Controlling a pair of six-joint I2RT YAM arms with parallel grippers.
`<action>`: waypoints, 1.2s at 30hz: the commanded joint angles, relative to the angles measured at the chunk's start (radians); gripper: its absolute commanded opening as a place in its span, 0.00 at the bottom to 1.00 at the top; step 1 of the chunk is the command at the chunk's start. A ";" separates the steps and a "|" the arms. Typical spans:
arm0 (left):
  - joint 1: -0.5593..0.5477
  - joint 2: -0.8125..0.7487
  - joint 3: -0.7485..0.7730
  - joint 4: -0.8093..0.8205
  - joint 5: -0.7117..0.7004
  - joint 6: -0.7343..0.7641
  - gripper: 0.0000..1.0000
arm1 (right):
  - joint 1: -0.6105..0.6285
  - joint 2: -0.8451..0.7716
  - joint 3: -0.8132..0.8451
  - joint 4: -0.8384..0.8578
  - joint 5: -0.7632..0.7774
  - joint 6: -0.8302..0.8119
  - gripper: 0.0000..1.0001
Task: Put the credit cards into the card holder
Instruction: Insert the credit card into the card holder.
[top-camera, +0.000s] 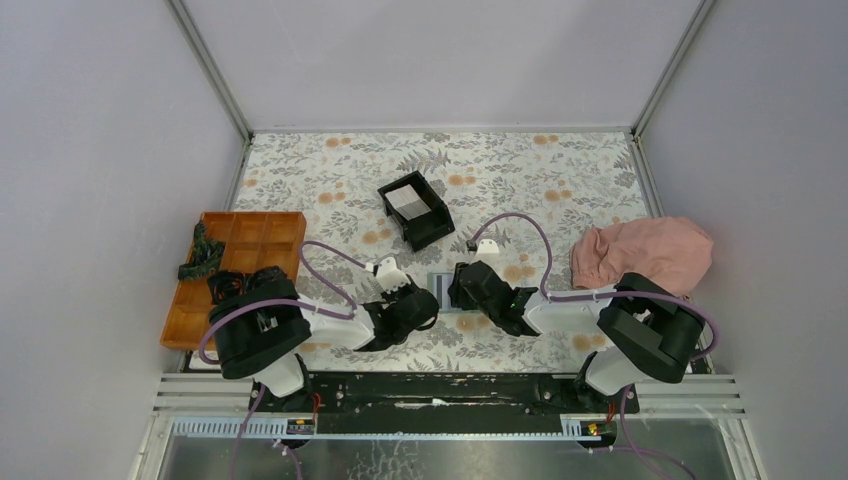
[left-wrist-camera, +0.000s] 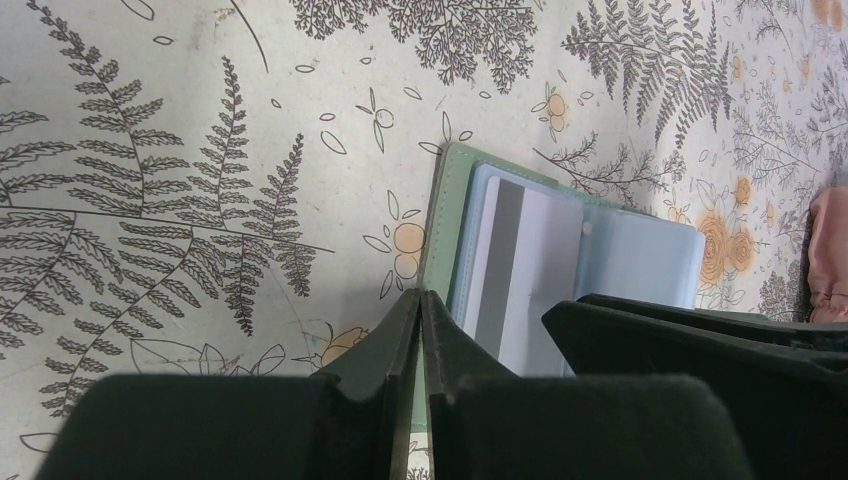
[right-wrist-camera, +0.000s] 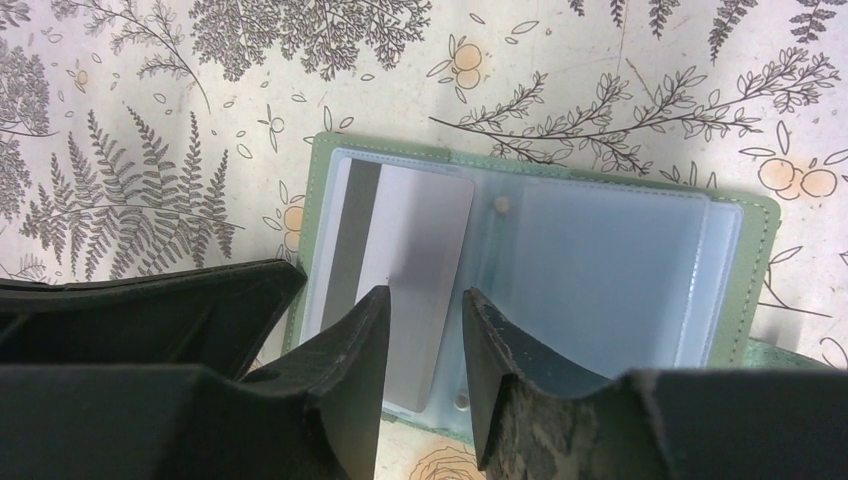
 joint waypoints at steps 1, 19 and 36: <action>-0.005 0.076 -0.068 -0.258 0.130 0.031 0.12 | -0.006 -0.017 0.000 0.069 0.009 -0.006 0.38; -0.004 0.073 -0.083 -0.250 0.132 0.025 0.13 | -0.017 0.054 0.024 0.106 -0.027 0.001 0.35; -0.005 0.003 -0.056 -0.357 0.078 0.026 0.24 | -0.016 -0.115 0.007 0.045 0.012 -0.073 0.45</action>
